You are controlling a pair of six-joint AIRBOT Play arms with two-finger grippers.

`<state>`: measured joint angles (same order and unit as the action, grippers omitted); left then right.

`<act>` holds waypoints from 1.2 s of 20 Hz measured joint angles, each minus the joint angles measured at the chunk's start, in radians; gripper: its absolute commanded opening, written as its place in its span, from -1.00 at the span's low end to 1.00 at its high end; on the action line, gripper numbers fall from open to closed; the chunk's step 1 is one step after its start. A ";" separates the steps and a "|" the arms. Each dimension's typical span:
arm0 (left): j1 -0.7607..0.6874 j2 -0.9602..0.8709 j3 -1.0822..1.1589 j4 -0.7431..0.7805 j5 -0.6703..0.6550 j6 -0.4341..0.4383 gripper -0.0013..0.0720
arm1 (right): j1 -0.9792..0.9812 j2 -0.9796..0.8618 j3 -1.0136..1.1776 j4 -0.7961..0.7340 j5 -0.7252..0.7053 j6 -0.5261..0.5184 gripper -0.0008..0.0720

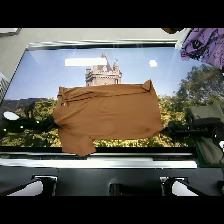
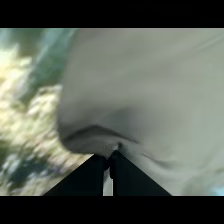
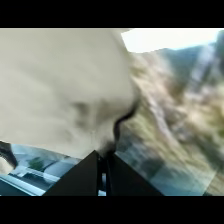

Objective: Fold the clothes and pants, and hang the long-sleeved shirts on hangers.

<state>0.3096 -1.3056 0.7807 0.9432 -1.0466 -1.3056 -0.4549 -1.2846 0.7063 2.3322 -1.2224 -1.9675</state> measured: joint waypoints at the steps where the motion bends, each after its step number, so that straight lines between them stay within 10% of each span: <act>1: -0.014 0.004 0.046 -0.001 -0.002 -0.009 -0.92 | 0.033 0.010 0.035 0.010 0.007 0.001 -0.89; 14: -0.094 0.106 1.196 0.216 -0.186 -0.207 -0.92 | 0.267 0.135 1.238 -0.239 -0.024 0.331 -0.89; 24: -0.096 0.522 1.169 0.536 -0.221 -0.375 -0.92 | 0.271 0.459 1.392 -0.441 -0.130 0.533 -0.89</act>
<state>0.2134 -0.7837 1.9495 1.4796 -1.2675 -1.6810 -0.1841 -0.8261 2.0983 1.8915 -1.3521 -1.4349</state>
